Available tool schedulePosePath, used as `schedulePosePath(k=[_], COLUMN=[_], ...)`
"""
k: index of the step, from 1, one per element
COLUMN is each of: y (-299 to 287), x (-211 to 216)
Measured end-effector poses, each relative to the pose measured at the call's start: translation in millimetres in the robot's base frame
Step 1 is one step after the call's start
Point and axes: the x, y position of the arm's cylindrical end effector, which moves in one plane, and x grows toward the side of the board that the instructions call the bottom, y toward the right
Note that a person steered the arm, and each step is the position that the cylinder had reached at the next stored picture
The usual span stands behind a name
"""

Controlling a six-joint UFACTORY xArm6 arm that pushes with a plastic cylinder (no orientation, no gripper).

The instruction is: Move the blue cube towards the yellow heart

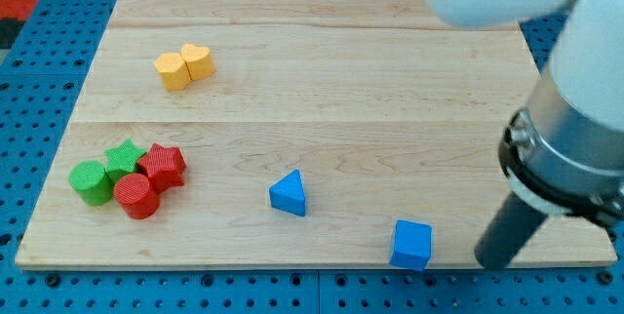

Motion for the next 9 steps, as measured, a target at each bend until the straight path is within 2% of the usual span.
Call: schedulePosePath(k=[1, 3, 5, 8, 9], y=[0.0, -125.8, -156.0, -160.7, -178.9], x=[0.0, 0.0, -11.4, -45.8, -41.6])
